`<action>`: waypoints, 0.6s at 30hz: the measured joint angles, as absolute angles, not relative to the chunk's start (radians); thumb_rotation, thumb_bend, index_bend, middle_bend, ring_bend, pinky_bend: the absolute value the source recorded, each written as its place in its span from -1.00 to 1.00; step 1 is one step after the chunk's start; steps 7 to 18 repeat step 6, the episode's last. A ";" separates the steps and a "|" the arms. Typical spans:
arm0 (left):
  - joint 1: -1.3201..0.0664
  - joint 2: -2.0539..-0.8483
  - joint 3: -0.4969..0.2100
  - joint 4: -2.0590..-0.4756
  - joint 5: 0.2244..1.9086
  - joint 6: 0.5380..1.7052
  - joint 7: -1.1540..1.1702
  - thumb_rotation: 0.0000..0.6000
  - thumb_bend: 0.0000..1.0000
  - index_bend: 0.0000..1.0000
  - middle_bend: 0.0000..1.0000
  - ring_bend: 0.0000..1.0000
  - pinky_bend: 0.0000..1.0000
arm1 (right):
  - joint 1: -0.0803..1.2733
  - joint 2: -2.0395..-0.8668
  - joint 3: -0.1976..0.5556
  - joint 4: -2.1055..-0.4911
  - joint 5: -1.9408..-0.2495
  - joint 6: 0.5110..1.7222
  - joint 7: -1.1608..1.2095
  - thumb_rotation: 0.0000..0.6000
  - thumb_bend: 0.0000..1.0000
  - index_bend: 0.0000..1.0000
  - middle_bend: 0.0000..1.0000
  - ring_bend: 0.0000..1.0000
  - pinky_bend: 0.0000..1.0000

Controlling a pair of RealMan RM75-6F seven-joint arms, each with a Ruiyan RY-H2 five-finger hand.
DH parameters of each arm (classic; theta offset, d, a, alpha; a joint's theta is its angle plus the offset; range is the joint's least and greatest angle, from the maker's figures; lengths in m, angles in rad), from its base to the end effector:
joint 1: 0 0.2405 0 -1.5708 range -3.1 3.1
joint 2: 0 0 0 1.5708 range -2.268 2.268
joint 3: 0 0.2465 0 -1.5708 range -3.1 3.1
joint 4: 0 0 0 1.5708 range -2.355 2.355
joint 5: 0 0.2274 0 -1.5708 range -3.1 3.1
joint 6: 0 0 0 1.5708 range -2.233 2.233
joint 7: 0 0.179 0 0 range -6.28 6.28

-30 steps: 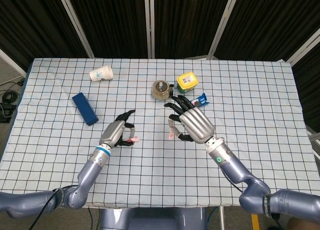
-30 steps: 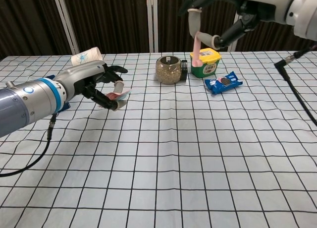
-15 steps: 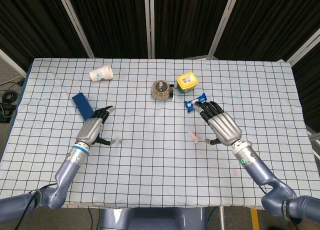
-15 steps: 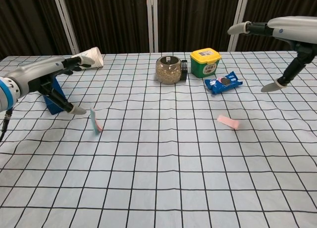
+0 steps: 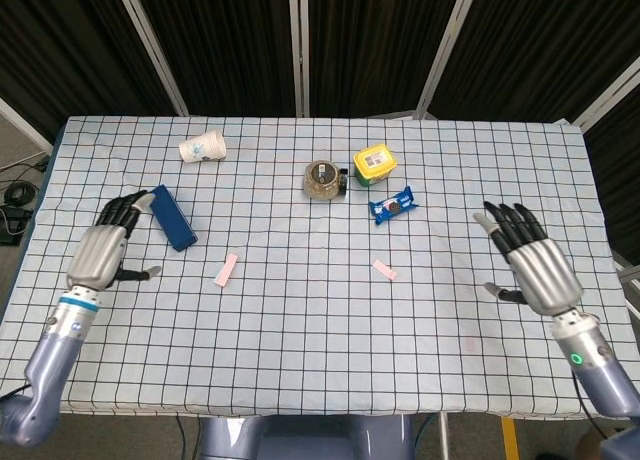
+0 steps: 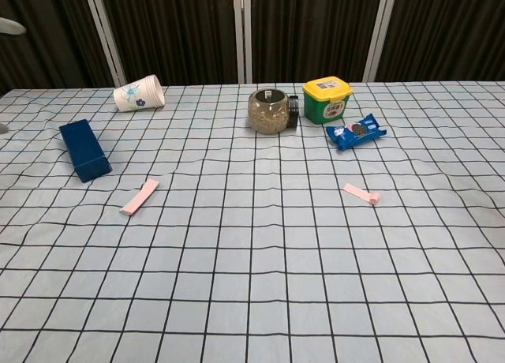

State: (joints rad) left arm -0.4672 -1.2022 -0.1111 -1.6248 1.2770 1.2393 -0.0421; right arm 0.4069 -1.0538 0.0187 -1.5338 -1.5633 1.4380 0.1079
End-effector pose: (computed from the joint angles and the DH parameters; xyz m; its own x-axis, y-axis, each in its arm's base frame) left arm -0.2326 0.3334 0.0913 0.2428 0.0942 0.9655 0.9610 -0.1594 -0.2261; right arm -0.2456 -0.3041 0.1524 0.4367 0.0659 0.8972 -0.8362 -0.3381 0.4318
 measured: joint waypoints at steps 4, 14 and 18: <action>-0.378 -1.162 -0.069 -1.627 1.344 1.335 -0.083 1.00 -1.00 -1.00 -1.00 -1.00 -1.00 | 0.313 -1.036 0.000 -1.506 -1.551 1.512 0.164 1.00 -1.00 -1.00 -1.00 -1.00 -1.00; -0.331 -1.150 -0.046 -1.625 1.368 1.391 -0.095 1.00 -1.00 -1.00 -1.00 -1.00 -1.00 | 0.275 -1.033 -0.007 -1.500 -1.545 1.548 0.161 1.00 -1.00 -1.00 -1.00 -1.00 -1.00; -0.331 -1.150 -0.046 -1.625 1.368 1.391 -0.095 1.00 -1.00 -1.00 -1.00 -1.00 -1.00 | 0.275 -1.033 -0.007 -1.500 -1.545 1.548 0.161 1.00 -1.00 -1.00 -1.00 -1.00 -1.00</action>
